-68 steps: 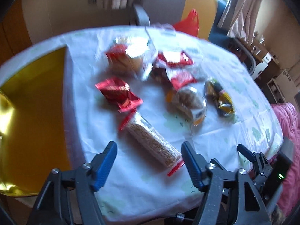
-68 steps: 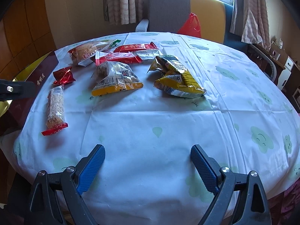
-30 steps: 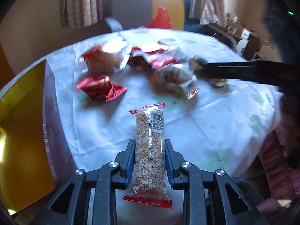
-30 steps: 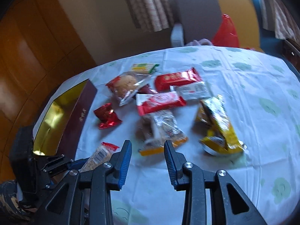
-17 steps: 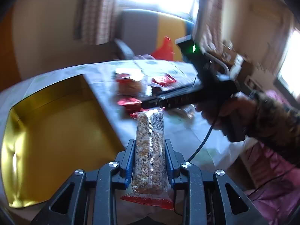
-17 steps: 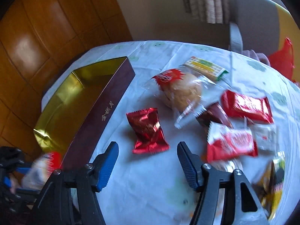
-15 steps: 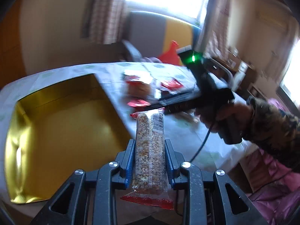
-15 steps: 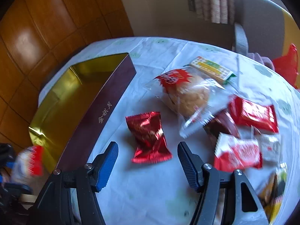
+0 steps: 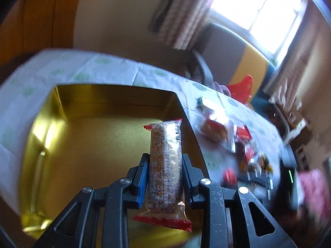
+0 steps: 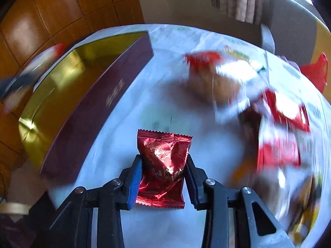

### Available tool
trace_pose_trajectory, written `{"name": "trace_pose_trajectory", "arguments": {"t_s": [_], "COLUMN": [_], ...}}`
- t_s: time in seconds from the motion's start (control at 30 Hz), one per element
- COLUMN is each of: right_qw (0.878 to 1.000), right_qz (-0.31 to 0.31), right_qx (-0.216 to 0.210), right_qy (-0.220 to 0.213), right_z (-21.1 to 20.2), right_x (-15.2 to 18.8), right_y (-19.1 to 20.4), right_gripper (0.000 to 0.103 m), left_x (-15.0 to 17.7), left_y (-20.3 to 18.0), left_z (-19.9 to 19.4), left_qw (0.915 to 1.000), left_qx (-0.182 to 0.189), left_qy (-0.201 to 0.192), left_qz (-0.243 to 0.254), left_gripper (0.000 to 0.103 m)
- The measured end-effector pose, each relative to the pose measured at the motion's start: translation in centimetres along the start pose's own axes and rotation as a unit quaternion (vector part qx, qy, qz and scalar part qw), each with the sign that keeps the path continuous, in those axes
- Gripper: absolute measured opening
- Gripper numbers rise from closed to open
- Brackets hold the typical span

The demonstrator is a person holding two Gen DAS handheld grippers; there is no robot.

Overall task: Organize snacks
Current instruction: 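Carry the granola bar into the gold tin and release it while the right gripper holds the red candy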

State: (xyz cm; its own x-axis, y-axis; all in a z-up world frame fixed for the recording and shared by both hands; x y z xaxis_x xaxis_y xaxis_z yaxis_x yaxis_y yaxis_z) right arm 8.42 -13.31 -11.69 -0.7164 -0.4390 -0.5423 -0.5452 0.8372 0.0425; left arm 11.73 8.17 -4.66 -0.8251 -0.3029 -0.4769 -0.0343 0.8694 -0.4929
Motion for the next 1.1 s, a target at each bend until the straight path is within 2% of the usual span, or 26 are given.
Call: {"name": "trace_pose_trajectory", "arguments": {"t_s": [0.17,0.43,0.5,0.6,0.67,0.83,0.93,1.0,1.1], "right_qw": [1.0,0.999,0.999,0.999,0.999,0.999,0.999,0.998,0.998], "right_qz": [0.019,0.027,0.028,0.028,0.027,0.024,0.02,0.019,0.019], "right_qx": [0.0,0.012,0.011,0.015,0.019,0.027,0.035,0.041,0.047], "right_qy": [-0.012,-0.025,-0.027,-0.029,-0.03,-0.032,-0.033,-0.033,-0.034], "right_z": [-1.9,-2.3,-2.3,-2.2,-2.1,-2.0,-2.0,-2.0,-2.0], "right_x": [3.3,4.5,4.6,4.6,4.6,4.6,4.6,4.6,4.6], "right_y": [1.3,1.8,1.7,1.8,1.9,2.1,2.3,2.4,2.5], "right_gripper": [0.04,0.04,0.04,0.04,0.04,0.04,0.04,0.04,0.04], "left_x": [-2.2,-4.3,-4.8,-5.0,-4.6,-2.5,-0.6,0.6,2.1], "left_y": [-0.4,-2.1,-2.4,-2.5,-2.4,-2.3,-2.3,-2.0,-1.2], "left_z": [4.1,9.1,9.8,10.7,10.2,7.0,4.4,2.6,0.4], "left_qw": [0.999,0.9973,0.9968,0.9959,0.9963,0.9953,0.9919,0.9907,0.9881], "left_qx": [-0.043,-0.066,-0.077,-0.087,-0.081,-0.097,-0.122,-0.125,-0.137], "left_qy": [0.009,0.027,0.017,0.021,0.022,-0.003,-0.032,-0.047,-0.064], "left_qz": [-0.007,-0.014,-0.013,-0.015,-0.018,-0.006,0.018,0.025,0.026], "left_gripper": [0.03,0.031,0.032,0.041,0.042,0.042,0.044,0.048,0.049]}}
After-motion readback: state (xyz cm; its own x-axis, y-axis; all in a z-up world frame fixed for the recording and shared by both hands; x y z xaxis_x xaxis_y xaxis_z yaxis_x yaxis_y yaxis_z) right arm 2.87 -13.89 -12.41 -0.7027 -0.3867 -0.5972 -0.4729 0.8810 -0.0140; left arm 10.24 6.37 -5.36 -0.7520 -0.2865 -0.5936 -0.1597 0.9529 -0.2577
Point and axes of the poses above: each gripper's, at about its wrist camera, not at the fingertips, and z roughly the way its jaws point, y to its left, x to its underside, the point moved 3 cm from there along z, roughly the way its jaws point, and after that the axes turned 15 degrees about -z, right-handed, at the moved point
